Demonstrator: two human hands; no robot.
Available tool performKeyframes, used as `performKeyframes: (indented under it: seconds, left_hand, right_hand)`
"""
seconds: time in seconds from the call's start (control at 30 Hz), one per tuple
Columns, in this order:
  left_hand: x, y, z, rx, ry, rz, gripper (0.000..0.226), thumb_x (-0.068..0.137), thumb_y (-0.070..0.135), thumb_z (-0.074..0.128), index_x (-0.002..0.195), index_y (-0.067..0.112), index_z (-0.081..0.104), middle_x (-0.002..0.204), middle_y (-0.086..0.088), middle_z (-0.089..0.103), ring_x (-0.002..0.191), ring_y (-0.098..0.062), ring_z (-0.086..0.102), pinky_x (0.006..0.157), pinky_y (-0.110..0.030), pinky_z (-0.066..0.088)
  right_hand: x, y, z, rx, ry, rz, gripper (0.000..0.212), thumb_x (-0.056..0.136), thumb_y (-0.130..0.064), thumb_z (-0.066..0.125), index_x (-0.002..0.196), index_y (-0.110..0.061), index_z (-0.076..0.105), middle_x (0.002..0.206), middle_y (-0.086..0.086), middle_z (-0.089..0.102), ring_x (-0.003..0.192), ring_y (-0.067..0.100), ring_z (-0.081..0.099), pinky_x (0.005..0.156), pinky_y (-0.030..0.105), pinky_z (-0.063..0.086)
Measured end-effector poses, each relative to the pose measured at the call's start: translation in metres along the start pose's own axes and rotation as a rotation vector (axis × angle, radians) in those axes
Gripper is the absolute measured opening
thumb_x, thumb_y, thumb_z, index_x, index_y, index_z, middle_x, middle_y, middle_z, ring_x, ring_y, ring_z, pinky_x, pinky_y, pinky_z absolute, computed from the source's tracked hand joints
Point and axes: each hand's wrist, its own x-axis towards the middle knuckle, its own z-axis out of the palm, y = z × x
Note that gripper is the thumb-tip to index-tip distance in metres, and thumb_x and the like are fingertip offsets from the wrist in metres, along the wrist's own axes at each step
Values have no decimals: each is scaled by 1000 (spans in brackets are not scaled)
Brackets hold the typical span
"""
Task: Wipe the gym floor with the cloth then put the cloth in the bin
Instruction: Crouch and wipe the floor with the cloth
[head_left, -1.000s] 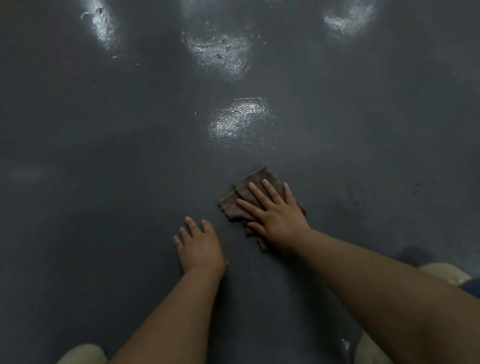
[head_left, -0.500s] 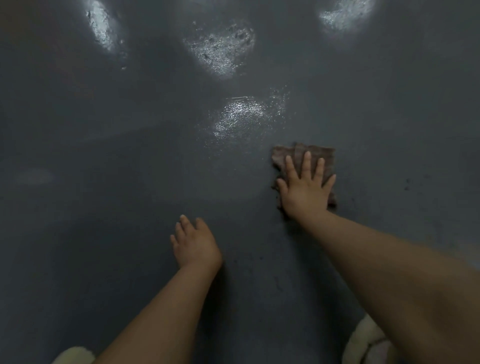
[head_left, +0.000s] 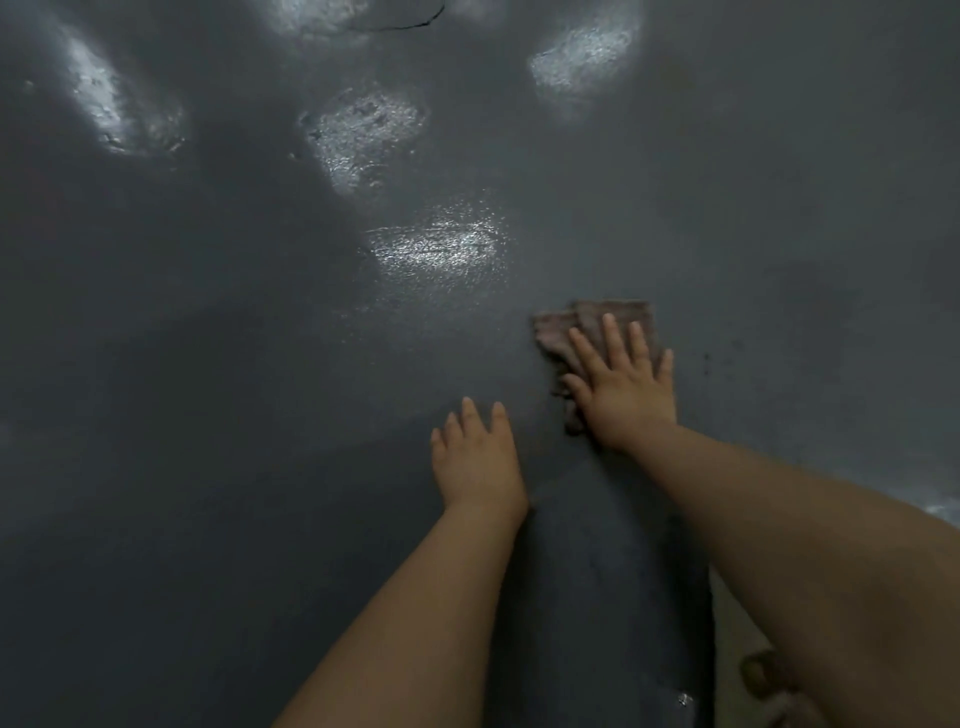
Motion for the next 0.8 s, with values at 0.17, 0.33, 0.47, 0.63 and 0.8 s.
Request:
performKeyframes:
  seconds: [0.17,0.33,0.47,0.63,0.8]
  left_hand:
    - [7,10,3,86,7,-26,71,96,25,53,150,9,10,156,-24,1,142,-41,13,115,-48,15]
    - [7,14,2,123,-29,-34,85,90,28,62,151,8,6,156,-24,-2,143,-41,10,114,-50,18]
    - [9,15,3,127,-43,-52,84,91,26,60,150,9,4,156,-24,-5,143,-42,8,113,-51,19]
    - [9,17,3,116,-37,-61,79,92,24,59,149,7,6,155,-25,-4,143,-43,9,113,-50,21]
    - [14,20,4,100,-33,-81,75,93,19,57,148,3,9,154,-29,-2,141,-46,12,113,-44,23]
  right_hand:
    - [-5,-10,-1,181,13,217,58,98,-52,24,150,-39,0,158,1,-16,144,31,-17,110,64,-4]
    - [-21,-31,10,27,26,-172,57,98,-53,25,149,-42,1,159,0,-15,144,31,-19,109,61,-11]
    - [-3,-1,-1,-81,26,-301,56,97,-55,24,148,-45,4,159,-4,-13,145,26,-15,112,57,-9]
    - [14,50,-8,73,62,112,55,98,-53,22,149,-44,1,159,-4,-15,145,25,-15,113,57,-7]
    - [9,29,-4,291,117,426,57,99,-49,27,151,-37,5,159,1,-11,145,31,-13,112,60,-4]
